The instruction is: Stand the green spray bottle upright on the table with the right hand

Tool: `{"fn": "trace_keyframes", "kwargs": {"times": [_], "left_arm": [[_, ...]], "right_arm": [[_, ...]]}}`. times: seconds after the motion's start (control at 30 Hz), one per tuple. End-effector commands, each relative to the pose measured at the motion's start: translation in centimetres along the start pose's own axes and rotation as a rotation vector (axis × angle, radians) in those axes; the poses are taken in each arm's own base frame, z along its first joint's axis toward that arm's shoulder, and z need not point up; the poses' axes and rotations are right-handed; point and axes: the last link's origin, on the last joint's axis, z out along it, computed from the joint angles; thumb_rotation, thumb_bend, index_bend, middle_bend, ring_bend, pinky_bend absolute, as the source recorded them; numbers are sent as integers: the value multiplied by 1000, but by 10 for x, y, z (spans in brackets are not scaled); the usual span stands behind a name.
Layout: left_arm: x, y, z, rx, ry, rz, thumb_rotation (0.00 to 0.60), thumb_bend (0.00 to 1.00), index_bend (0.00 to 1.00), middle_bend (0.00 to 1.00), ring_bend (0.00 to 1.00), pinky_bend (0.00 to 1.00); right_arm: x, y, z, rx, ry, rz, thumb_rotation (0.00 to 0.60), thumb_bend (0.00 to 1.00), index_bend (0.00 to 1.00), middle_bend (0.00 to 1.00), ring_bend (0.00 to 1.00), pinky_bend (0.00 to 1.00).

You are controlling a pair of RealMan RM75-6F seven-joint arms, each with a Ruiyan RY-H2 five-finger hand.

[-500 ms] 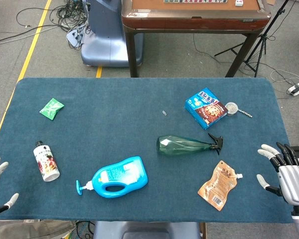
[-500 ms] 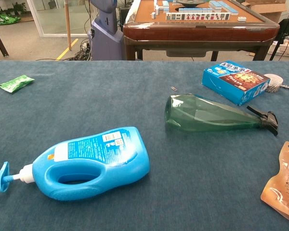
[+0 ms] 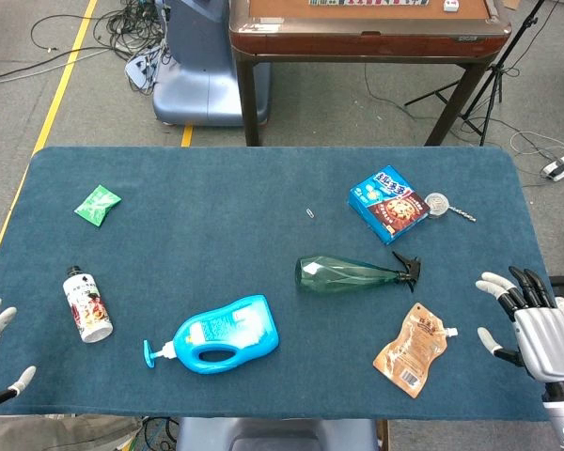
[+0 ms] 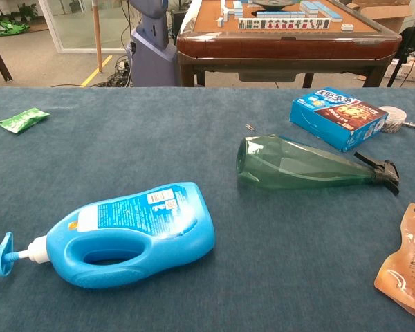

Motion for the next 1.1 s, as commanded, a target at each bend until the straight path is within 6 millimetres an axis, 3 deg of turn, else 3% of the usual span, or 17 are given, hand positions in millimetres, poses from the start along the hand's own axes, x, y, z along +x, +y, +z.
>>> {"fn": "trace_keyframes", "kwargs": {"times": [0.03,0.23,0.47,0.63,0.8,1.1], "left_arm": [[0,0,0,-2,-2,0,600,255,96,0,0,0],[-1,1,0,-2,-4,-1,600,255,96,0,0,0],[-3,0,-3,4,-11,2,600,255,96,0,0,0],[-3,-1,-2,6,-16,5,600,255,96,0,0,0],[-5,2,-2,-2,-24,5,600,255,96,0,0,0],[-5,3,-3,-2,-27,9,600,255,96,0,0,0]], "right_arm": [[-3,-6,11,30,-37,-16,600,268,254,250,49,36],[-13,-22,41,96,-135,-57,600,264,234,269,60,51],[-39,-40,84,142,-265,-59,600,267,209,264,61,51],[-56,-50,110,153,-314,-55,600,360,167,243,61,51],[-70,-55,136,144,-342,-49,600,524,139,243,61,51],[-96,-57,166,113,-410,-42,600,648,131,275,61,51]]}}
